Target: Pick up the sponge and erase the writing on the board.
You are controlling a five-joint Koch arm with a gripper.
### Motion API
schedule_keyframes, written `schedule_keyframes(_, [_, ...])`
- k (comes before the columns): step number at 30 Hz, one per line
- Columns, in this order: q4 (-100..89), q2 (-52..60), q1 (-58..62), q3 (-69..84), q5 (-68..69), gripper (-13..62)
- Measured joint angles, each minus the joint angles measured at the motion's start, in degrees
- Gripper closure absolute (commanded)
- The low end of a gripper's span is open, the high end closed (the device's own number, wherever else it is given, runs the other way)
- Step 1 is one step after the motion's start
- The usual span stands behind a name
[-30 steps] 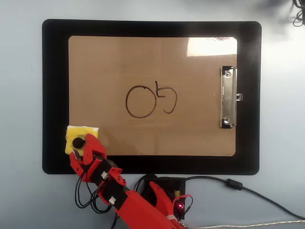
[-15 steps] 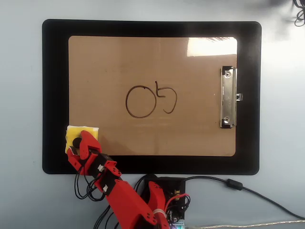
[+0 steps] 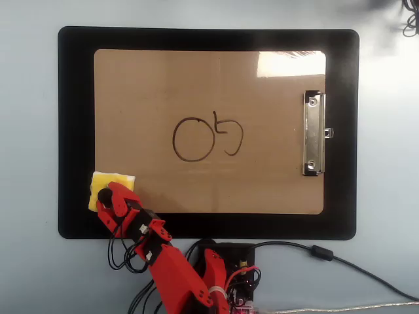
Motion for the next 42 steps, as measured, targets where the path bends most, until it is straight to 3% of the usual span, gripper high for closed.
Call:
schedule_keyframes(7, [-1.5,1.1,3.3,0.1,-0.1,57.4])
schedule_keyframes(11, [4.3,12.1,7.5,0.0,-2.8,57.4])
schedule_keyframes(17, [42.9,33.2,20.4,-9.4,-11.2,57.4])
schedule_keyframes(19, [52.6,34.8,26.5,-14.1,-11.4,57.4])
schedule_keyframes(22, [63.5,34.8,41.2,-17.0,-9.1,57.4])
schedule_keyframes(28, [61.5,33.5,64.8,-17.2,7.6,57.4])
schedule_keyframes(36, [45.5,22.9,81.3,-16.5,9.2,57.4])
schedule_keyframes(42, [36.6,17.8,84.5,-10.4,9.3,57.4])
